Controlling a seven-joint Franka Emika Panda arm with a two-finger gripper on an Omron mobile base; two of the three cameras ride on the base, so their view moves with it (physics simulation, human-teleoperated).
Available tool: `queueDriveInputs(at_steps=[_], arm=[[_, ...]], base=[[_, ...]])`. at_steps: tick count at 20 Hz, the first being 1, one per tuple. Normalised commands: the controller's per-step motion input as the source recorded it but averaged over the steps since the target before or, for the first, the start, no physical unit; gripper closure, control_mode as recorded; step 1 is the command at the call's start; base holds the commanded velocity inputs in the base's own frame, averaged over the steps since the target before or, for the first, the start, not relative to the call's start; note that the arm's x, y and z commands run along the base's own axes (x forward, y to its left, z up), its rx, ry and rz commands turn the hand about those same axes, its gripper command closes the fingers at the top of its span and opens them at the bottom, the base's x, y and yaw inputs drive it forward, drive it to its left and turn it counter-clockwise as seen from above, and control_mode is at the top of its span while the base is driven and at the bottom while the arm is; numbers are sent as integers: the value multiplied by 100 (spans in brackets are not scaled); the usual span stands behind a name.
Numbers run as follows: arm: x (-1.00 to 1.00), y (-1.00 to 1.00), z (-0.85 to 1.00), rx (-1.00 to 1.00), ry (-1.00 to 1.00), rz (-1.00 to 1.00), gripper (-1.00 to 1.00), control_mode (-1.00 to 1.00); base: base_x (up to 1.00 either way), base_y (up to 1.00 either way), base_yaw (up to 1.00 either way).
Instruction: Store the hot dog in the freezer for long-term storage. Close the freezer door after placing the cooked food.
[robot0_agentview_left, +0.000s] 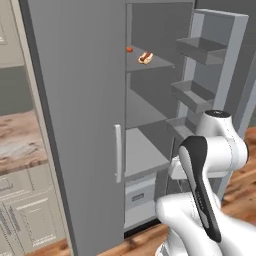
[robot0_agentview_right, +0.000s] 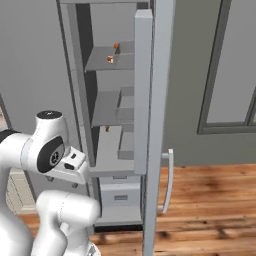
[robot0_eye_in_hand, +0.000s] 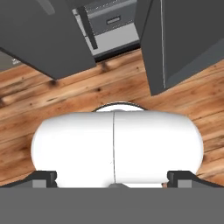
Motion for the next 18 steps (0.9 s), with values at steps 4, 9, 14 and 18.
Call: queueDriveInputs(at_steps=[4,9,14,18], arm=[[0,0,0,0,0,0,-100,100],[0,0,0,0,0,0,-100,100],[0,0,0,0,0,0,-100,100],[0,0,0,0,0,0,-100,100]], base=[[-6,-32,16],[-4,-24,33],[-11,-31,27],[-17,-29,23]])
